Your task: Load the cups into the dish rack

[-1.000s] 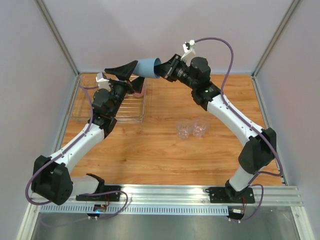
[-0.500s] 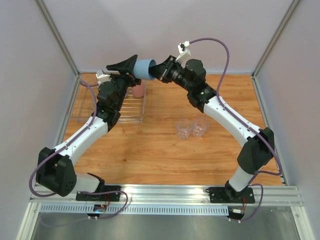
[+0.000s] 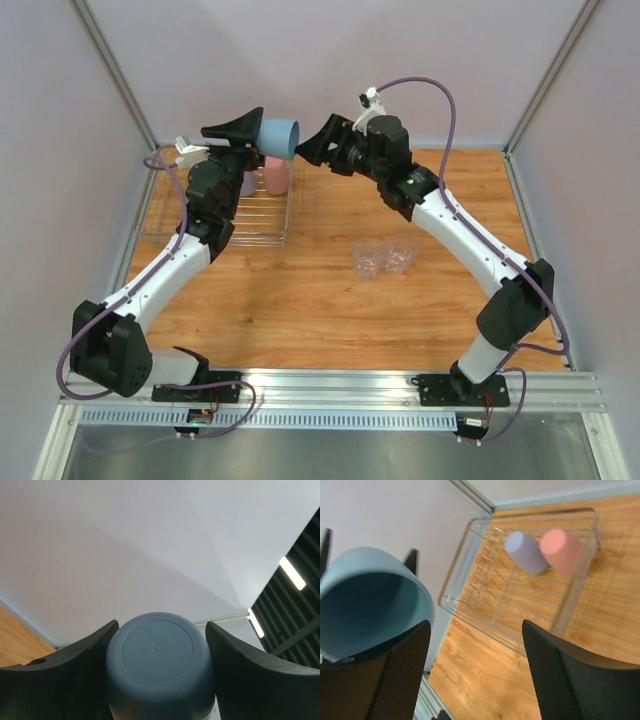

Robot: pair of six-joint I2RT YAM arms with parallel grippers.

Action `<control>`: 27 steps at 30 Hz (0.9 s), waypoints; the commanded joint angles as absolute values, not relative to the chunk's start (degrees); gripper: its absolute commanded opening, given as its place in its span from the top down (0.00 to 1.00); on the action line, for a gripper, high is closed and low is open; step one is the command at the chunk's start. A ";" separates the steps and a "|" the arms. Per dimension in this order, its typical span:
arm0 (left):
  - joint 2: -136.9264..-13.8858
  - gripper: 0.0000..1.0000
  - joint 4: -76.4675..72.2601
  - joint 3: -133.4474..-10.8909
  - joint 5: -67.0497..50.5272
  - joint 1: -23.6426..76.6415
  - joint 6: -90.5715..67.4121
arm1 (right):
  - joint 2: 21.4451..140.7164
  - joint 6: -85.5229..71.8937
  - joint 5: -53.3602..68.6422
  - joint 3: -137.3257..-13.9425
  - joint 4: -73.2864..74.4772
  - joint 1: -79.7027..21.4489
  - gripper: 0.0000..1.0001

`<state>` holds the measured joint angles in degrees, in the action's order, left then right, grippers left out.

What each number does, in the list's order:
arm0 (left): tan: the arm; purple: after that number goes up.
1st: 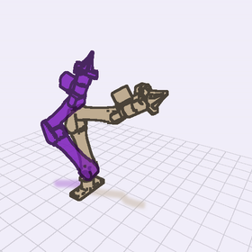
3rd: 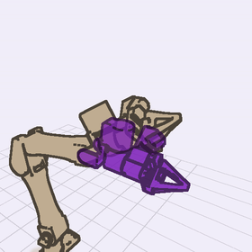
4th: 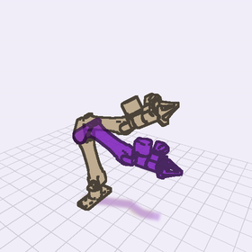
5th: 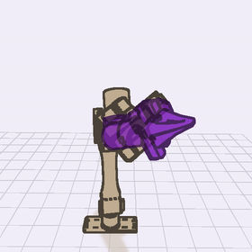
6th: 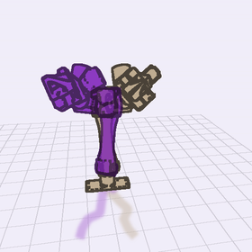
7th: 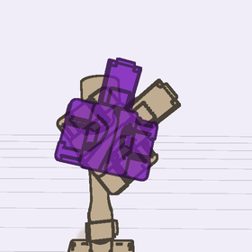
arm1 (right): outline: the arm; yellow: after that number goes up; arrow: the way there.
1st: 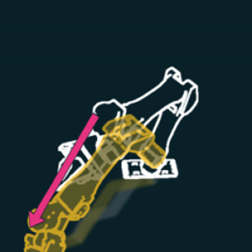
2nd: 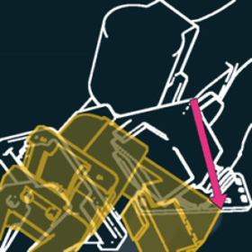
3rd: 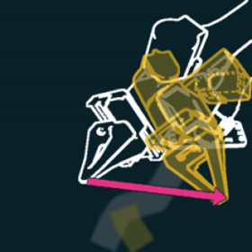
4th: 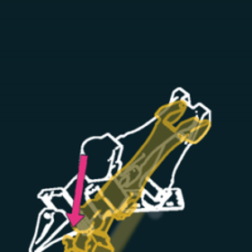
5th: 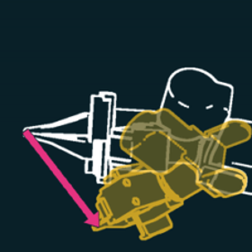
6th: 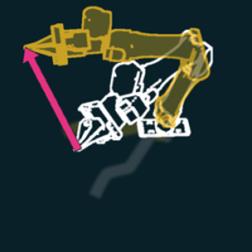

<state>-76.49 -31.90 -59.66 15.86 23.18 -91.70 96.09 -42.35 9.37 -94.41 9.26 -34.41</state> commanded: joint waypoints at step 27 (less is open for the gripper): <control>-87.09 0.61 -59.84 -41.39 7.64 12.48 -5.62 | 70.75 -27.51 -5.72 -74.27 33.40 -19.60 0.14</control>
<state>-85.60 -41.52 -40.10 7.64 12.88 -9.89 70.81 -30.70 -4.71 -74.43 35.79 -20.58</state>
